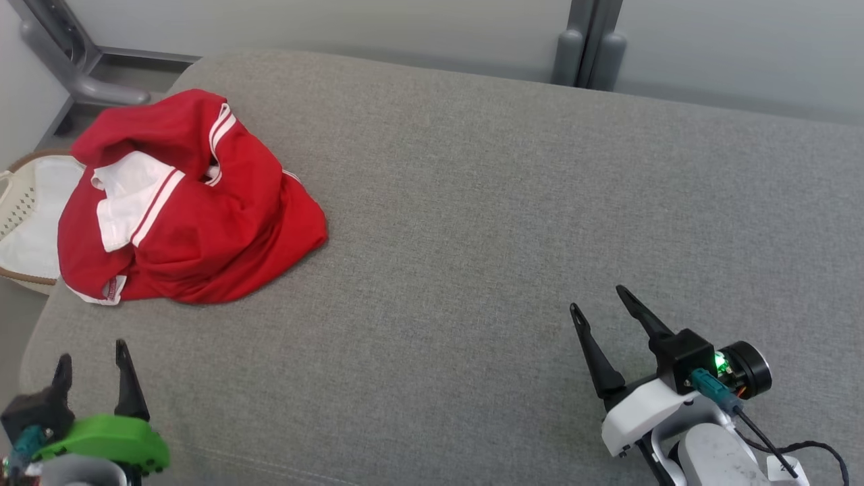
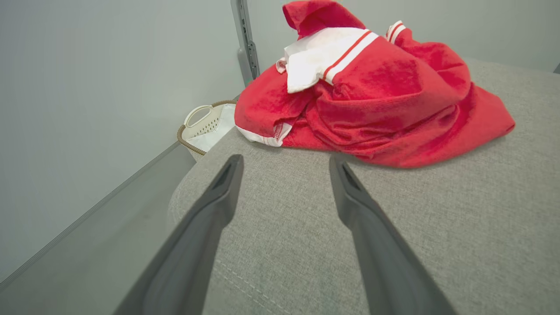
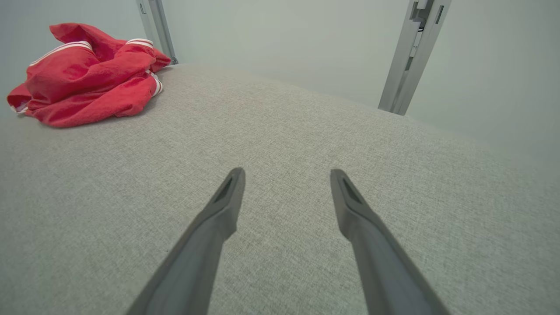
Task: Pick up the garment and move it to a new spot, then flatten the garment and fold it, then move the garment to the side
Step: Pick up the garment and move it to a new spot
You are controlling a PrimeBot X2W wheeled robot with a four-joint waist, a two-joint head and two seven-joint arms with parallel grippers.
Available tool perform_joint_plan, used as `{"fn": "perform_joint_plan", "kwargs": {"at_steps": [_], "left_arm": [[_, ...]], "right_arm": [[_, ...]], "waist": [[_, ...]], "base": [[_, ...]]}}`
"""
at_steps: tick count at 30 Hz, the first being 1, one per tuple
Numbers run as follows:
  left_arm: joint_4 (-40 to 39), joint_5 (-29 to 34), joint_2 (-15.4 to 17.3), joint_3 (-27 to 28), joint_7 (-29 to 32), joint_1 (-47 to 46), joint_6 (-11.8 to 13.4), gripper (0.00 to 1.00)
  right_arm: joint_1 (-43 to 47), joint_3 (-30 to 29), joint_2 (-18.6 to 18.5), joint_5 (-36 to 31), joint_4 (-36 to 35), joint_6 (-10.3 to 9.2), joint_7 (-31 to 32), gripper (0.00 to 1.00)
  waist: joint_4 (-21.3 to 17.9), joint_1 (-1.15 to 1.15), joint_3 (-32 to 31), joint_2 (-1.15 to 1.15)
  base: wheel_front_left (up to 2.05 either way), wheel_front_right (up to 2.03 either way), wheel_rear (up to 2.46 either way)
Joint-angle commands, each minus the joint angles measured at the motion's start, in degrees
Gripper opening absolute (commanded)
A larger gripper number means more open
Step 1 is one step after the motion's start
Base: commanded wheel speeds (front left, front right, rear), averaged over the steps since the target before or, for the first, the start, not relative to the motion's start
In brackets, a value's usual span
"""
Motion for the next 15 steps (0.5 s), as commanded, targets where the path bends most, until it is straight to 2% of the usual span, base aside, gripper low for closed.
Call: {"fn": "perform_joint_plan", "kwargs": {"at_steps": [1, 9, 15], "left_arm": [[0.15, -1.31, 1.12, -1.70, -0.04, -2.56, -0.29, 1.00], [2.57, -12.93, 11.13, -13.24, -0.04, -13.59, -0.32, 1.00], [6.92, -22.43, 18.27, -24.84, -0.03, -21.99, -0.33, 1.00]], "right_arm": [[-0.88, -0.21, -0.34, -0.75, -0.14, -0.04, -0.28, 1.00], [-3.72, 0.08, -0.34, -2.26, -1.52, -0.04, -0.28, 1.00], [-5.76, 0.49, -0.35, -3.33, -2.18, -0.04, -0.28, 1.00]], "waist": [[-0.85, 0.00, 2.18, 0.00], [-3.02, 0.00, 7.61, 0.00], [-5.11, 0.00, 11.80, 0.00]], "base": [[0.00, 0.00, 0.00], [0.00, 0.00, 0.00], [0.00, 0.00, 0.00]]}}
